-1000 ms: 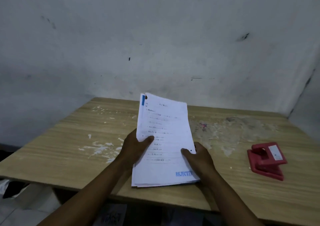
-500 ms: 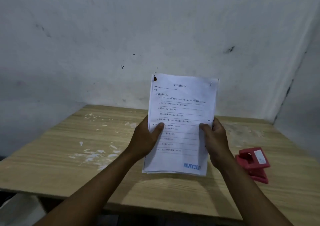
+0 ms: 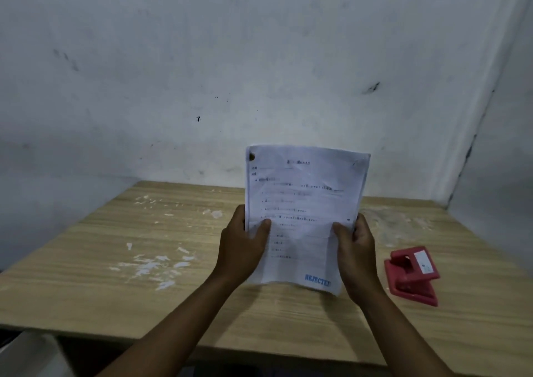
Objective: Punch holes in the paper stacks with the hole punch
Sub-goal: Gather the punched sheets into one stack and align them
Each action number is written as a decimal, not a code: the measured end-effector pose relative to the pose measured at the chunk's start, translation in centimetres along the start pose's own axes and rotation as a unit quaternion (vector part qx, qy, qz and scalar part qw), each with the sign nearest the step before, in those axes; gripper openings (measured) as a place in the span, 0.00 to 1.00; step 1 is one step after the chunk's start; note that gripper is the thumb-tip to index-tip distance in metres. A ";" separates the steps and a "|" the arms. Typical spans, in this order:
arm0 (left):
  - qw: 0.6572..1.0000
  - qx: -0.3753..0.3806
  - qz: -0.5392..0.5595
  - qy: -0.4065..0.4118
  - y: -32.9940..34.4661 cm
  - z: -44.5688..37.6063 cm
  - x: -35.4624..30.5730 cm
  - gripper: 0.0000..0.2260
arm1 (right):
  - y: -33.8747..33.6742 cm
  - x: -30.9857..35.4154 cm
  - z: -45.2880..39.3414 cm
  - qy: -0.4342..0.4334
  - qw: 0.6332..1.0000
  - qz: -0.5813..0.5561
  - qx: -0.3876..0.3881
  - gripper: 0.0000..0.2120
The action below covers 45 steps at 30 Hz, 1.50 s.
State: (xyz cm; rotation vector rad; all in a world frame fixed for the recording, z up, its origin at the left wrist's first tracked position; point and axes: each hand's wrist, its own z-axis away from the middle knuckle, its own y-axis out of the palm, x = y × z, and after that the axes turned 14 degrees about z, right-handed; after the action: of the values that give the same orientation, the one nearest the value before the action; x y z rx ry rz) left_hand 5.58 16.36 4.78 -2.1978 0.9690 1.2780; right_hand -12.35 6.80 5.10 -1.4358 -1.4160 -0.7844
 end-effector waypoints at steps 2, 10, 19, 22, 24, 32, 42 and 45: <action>0.998 0.031 0.031 -0.034 0.2 0.8 0.7 0.16 | 0.2 -0.7 0.5 0.017 1.000 -0.011 0.018 0.08; 0.998 0.018 0.040 -0.046 0.7 0.8 0.2 0.10 | 0.7 0.0 0.2 0.030 0.999 0.013 0.015 0.08; 0.996 0.026 0.059 -0.059 0.7 2.3 1.5 0.06 | 1.1 -2.8 1.8 0.079 0.996 0.011 0.033 0.09; 0.997 0.009 0.055 -0.053 0.8 1.6 0.7 0.03 | 1.1 -2.0 1.4 0.061 0.998 0.021 0.026 0.09; 0.997 -0.002 0.064 -0.048 0.8 1.1 0.0 0.03 | 1.2 -1.3 0.9 0.040 0.999 0.023 0.023 0.09; 0.995 0.014 0.047 -0.084 0.2 3.2 2.6 0.11 | 1.8 -4.7 3.1 0.104 0.991 0.034 0.070 0.12; 0.985 0.031 -0.042 -0.165 -1.0 1.6 5.0 0.15 | 1.4 -5.5 2.6 0.081 0.967 0.193 0.149 0.15; 0.971 0.042 -0.089 -0.220 -1.2 1.2 6.2 0.16 | 1.7 -5.8 2.7 0.087 0.954 0.227 0.176 0.20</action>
State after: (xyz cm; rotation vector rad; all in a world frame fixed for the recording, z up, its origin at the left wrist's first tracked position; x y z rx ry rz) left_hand 7.85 15.73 -1.16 -1.7793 0.6226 1.5159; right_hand -11.88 7.28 -1.53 -1.3037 -0.9760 -0.3325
